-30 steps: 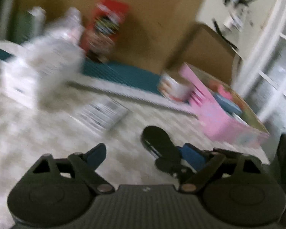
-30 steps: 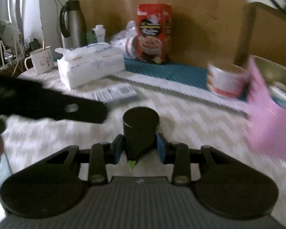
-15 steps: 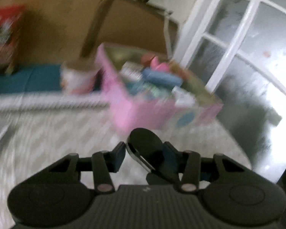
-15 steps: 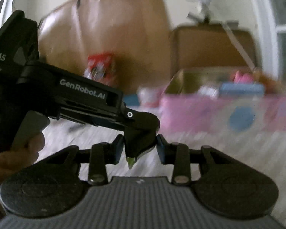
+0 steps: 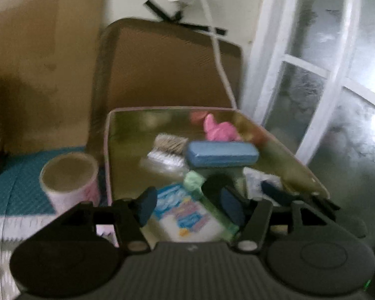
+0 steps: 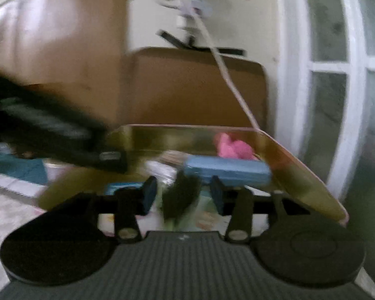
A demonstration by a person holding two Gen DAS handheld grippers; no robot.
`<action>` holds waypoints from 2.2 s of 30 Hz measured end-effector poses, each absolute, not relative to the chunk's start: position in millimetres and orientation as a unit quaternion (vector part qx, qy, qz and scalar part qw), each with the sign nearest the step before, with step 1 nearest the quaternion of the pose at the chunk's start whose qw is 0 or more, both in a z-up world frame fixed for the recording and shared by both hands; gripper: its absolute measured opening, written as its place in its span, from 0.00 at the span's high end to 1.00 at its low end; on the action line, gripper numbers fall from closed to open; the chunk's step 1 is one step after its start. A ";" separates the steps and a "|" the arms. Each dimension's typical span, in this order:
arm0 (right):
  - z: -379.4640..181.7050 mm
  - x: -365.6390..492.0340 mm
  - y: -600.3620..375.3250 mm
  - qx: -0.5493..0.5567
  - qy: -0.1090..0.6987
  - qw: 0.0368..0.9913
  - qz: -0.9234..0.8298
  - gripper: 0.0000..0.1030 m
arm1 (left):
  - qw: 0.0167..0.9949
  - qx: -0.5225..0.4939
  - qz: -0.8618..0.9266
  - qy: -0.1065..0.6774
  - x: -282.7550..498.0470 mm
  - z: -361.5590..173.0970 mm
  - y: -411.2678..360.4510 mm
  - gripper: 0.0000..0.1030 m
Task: Organize soft objects
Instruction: 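Carry the black object into the pink tin and release it, then move the right gripper back to the white barcode card, then grasp the white barcode card with the right gripper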
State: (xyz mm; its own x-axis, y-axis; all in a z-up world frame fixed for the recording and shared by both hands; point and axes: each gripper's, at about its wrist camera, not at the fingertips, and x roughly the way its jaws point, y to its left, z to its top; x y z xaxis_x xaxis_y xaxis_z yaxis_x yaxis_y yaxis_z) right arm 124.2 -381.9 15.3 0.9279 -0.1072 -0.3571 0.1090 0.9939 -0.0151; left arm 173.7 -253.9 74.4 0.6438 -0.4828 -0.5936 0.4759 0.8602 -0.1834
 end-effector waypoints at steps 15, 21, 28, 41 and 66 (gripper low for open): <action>11.6 -3.5 -343.1 0.200 0.165 0.966 0.012 0.50 | 0.935 0.063 -0.191 0.291 82.4 64.4 -157.4 0.26; 6.0 3.0 -315.6 0.205 0.210 0.955 0.032 0.50 | 0.934 0.073 -0.177 0.303 65.6 50.3 -128.8 0.23; 6.5 10.6 -295.5 0.203 0.229 0.951 0.043 0.50 | 0.934 0.078 -0.162 0.310 61.7 37.1 -100.9 0.22; 1.7 26.6 -250.1 0.163 0.266 0.947 0.073 0.50 | 0.938 0.069 -0.129 0.315 63.4 21.5 -48.2 0.20; -3.7 201.5 -114.5 0.045 0.356 0.904 0.231 0.50 | 0.943 -0.070 -0.051 0.320 78.1 9.0 69.7 0.19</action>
